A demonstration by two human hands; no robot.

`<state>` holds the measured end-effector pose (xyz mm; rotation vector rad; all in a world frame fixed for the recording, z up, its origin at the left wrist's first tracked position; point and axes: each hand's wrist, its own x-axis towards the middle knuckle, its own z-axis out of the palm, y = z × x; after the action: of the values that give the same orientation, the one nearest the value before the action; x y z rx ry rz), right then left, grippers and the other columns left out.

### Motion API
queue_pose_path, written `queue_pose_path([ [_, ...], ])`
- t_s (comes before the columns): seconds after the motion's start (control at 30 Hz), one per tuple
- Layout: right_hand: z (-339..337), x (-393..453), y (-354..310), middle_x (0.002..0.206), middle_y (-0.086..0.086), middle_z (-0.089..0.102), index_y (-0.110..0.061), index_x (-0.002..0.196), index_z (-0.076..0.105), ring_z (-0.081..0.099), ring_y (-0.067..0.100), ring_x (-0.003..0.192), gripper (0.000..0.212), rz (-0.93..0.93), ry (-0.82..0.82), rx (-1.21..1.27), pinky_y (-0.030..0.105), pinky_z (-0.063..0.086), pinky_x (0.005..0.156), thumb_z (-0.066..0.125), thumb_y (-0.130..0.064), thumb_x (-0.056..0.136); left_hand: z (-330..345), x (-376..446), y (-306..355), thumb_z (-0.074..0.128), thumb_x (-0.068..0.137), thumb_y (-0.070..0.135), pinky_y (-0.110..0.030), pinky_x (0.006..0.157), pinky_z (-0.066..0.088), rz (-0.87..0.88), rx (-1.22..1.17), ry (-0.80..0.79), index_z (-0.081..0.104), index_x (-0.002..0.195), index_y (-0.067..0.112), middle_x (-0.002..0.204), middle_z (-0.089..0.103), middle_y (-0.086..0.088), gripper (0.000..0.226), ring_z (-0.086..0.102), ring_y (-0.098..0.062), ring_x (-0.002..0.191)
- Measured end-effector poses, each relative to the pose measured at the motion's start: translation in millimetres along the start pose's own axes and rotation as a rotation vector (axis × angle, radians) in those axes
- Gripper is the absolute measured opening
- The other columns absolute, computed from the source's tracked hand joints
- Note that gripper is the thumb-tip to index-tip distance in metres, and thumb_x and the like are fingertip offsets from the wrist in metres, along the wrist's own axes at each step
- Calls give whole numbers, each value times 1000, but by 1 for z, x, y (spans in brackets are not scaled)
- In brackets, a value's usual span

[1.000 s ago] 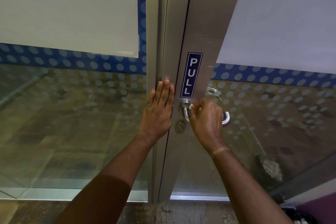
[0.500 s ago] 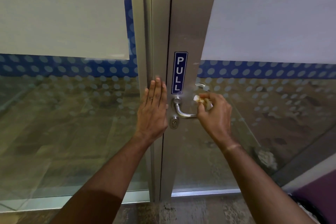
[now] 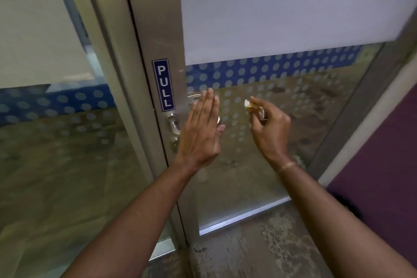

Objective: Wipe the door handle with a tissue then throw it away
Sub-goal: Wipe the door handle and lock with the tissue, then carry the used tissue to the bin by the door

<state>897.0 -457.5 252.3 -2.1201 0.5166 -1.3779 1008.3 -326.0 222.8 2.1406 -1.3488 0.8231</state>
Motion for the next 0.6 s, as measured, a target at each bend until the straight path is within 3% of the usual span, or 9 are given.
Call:
queue_pose_path([
  [0.2, -60, 2, 38, 105, 14, 73, -3, 111, 71, 68, 21, 93, 30, -6, 87, -123, 27, 55, 77, 70, 4, 82, 25, 20, 59, 41, 94, 33, -42, 122, 10, 84, -92, -67, 16, 151, -2, 160, 14, -21, 71, 5, -26, 150],
  [0.33, -96, 1, 64, 100, 15, 66, -3, 111, 71, 62, 16, 89, 29, 31, 156, -178, 11, 47, 79, 70, -1, 82, 45, 33, 98, 39, 94, 35, -41, 122, 9, 132, -119, -111, 14, 152, 0, 161, 11, -19, 72, 2, -24, 150],
  [0.43, -133, 0, 90, 96, 12, 62, -5, 108, 73, 60, 12, 84, 27, 59, 207, -211, 22, 53, 74, 64, -3, 82, 67, 46, 138, 39, 94, 36, -41, 122, 11, 180, -135, -134, 15, 152, 1, 161, 10, -18, 72, 2, -23, 151],
  [0.57, -186, -1, 131, 89, 9, 68, -6, 98, 76, 61, 11, 77, 25, 51, 208, -280, 15, 50, 74, 62, 1, 78, 99, 59, 197, 38, 95, 37, -38, 122, 7, 226, -174, -173, 14, 152, 1, 162, 10, -17, 71, 3, -24, 151],
  [0.6, -201, -1, 144, 89, 7, 70, -7, 97, 75, 63, 11, 77, 22, 63, 204, -299, 18, 53, 74, 64, -2, 79, 108, 63, 213, 37, 95, 37, -38, 122, 7, 237, -185, -181, 13, 152, 1, 162, 10, -17, 71, 3, -23, 151],
])
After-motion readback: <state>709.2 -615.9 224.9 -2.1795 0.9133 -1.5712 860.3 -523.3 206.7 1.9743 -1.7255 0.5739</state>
